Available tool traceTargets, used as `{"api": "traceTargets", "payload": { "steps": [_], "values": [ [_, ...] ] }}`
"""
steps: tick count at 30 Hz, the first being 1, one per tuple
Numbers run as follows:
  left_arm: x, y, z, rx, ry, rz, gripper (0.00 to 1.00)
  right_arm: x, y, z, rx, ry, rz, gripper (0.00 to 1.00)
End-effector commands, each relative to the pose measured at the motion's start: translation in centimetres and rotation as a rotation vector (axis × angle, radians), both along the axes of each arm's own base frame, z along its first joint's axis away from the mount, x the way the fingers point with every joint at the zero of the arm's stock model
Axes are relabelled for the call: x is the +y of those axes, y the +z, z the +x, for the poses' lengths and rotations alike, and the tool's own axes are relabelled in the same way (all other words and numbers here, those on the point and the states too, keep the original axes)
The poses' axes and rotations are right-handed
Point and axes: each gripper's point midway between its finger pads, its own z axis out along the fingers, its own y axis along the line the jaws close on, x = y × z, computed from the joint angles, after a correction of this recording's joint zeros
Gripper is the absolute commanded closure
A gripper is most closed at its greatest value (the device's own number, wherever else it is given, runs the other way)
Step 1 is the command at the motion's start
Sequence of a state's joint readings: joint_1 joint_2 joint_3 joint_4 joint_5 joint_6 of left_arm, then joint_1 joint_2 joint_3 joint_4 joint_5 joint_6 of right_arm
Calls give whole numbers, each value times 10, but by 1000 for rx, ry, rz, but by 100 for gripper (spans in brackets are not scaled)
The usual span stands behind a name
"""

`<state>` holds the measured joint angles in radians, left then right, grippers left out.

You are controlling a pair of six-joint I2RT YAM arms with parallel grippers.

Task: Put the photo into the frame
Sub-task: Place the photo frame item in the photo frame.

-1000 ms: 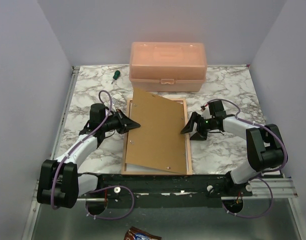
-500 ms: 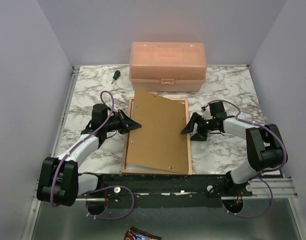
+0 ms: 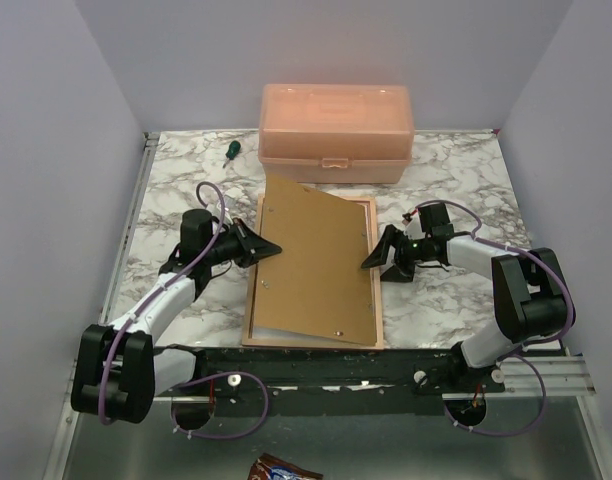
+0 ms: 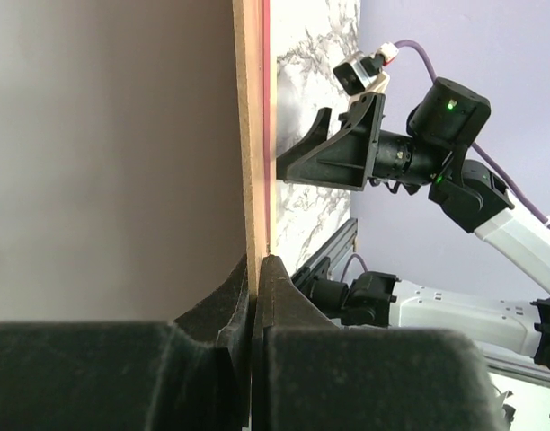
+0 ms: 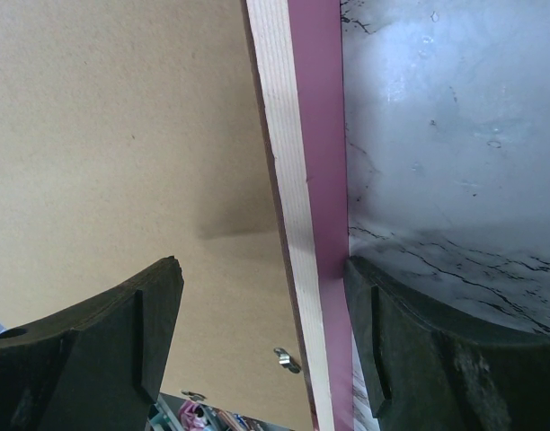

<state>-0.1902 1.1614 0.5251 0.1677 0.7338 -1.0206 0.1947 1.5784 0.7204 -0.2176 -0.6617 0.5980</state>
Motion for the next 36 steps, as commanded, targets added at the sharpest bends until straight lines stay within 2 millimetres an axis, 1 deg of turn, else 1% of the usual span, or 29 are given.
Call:
{"api": "traceTargets", "payload": {
  "steps": [1, 4, 11, 15, 20, 29, 36],
  "values": [
    [10, 12, 12, -91, 33, 16, 100, 1, -1, -3, 5, 7, 8, 21],
    [16, 9, 15, -84, 38, 31, 100, 1, -1, -3, 4, 9, 6, 21],
    [16, -2, 21, -68, 27, 44, 100, 1, -3, -4, 11, 10, 9, 22],
    [11, -3, 22, -64, 8, 17, 100, 1, -3, -4, 10, 8, 10, 21],
    [6, -5, 22, -63, -10, 24, 100, 2, -3, -5, 13, 11, 19, 22],
    [-10, -1, 20, -71, -50, 11, 100, 3, -3, -6, 16, 13, 25, 22],
    [-16, -11, 19, -42, -76, 20, 100, 3, -3, -6, 16, 14, 23, 22]
  ]
}}
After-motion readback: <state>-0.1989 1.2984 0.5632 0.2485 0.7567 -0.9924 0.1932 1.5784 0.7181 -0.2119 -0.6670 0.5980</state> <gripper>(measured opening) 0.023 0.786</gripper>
